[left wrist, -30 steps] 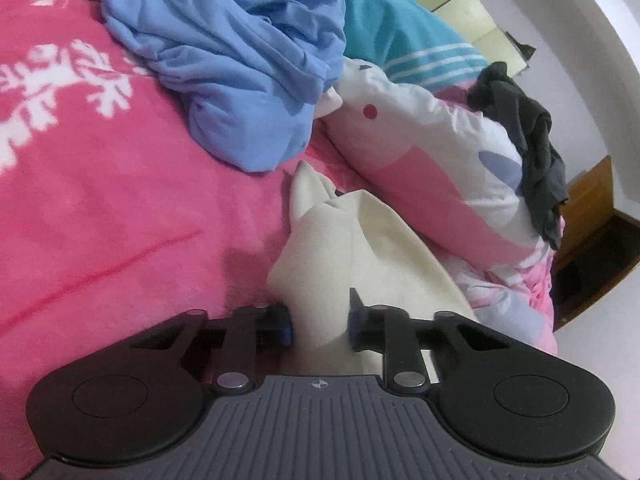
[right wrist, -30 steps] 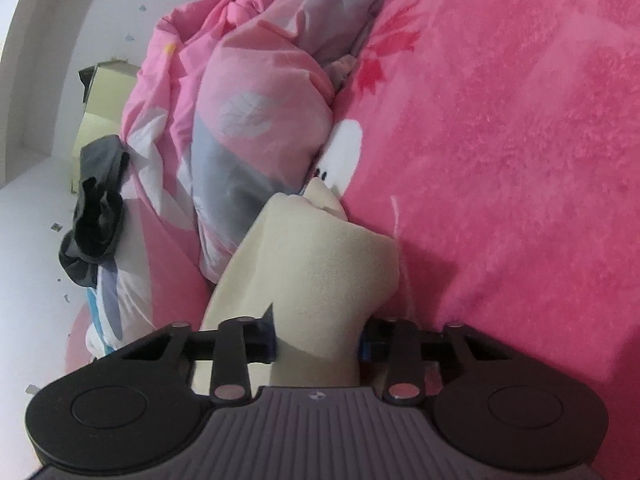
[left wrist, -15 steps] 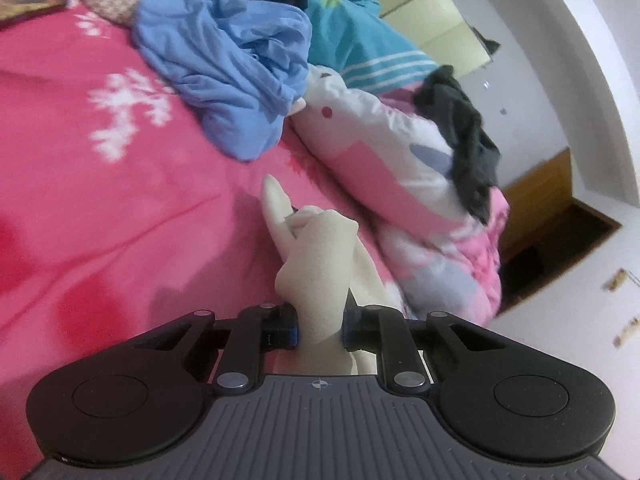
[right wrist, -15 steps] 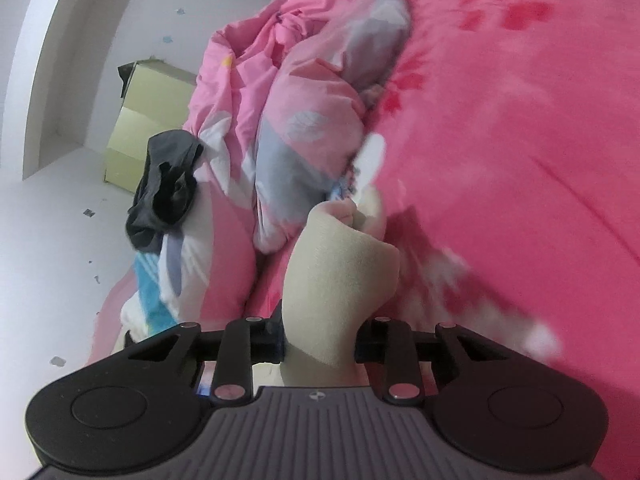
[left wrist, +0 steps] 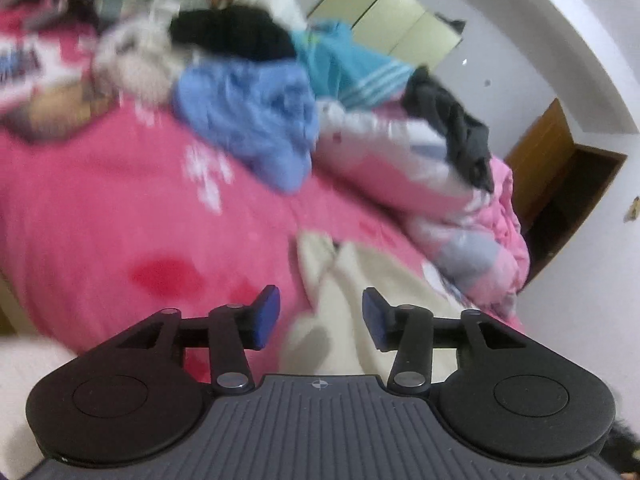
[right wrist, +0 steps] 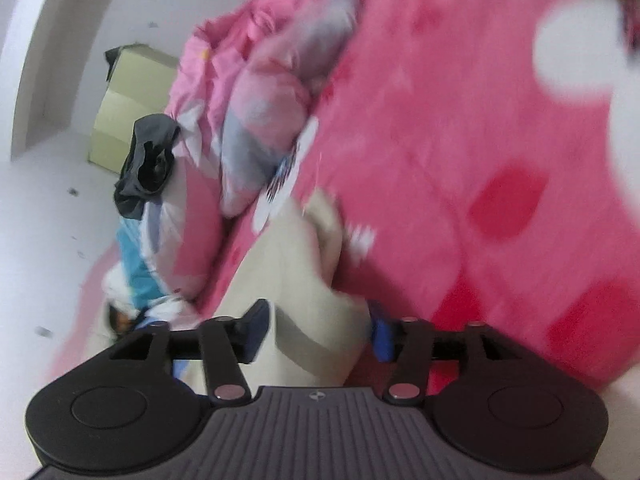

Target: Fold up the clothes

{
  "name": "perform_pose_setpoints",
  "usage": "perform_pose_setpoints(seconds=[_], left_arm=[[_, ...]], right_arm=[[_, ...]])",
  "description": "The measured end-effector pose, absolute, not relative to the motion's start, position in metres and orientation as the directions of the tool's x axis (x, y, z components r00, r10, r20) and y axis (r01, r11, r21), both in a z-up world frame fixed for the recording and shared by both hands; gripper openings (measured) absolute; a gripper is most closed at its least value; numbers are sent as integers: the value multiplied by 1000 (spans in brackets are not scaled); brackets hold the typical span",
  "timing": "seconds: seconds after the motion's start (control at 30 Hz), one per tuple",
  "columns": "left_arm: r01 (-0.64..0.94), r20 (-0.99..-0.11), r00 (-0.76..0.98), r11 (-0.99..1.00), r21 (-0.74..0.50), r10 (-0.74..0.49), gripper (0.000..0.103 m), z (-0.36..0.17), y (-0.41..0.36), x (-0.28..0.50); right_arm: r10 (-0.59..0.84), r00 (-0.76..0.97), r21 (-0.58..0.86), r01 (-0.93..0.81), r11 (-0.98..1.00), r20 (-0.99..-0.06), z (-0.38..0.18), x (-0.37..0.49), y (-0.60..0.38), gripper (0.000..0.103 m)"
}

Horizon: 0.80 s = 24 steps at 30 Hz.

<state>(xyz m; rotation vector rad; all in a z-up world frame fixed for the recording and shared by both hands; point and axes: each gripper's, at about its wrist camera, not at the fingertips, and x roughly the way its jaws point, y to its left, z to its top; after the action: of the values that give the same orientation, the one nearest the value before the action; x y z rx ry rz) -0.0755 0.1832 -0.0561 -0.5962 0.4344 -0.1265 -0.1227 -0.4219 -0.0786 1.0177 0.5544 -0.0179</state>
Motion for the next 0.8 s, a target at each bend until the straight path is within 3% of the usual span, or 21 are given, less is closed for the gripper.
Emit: perform_pose_setpoints(seconds=[0.2,0.43,0.6,0.8], left_arm=[[163,-441,823,893,-420,-357,48,-33,165,-16],[304,-537,756,927,-221,-376,48,-36,125,54],[361,-601,699,917,-170,-387,47,-51,110,80],[375,-611,653,892,-253,-448,47,-60,115,93]], right_arm=[[162,885,688,211,694,-436,-42,-109,-425,62],[165,861,538,142,831,-482,-26,-40,-409,61],[205,820,470,87,878,-535,-30,4,-404,60],[259,770,477,67,876,-584,-46,31,-403,58]])
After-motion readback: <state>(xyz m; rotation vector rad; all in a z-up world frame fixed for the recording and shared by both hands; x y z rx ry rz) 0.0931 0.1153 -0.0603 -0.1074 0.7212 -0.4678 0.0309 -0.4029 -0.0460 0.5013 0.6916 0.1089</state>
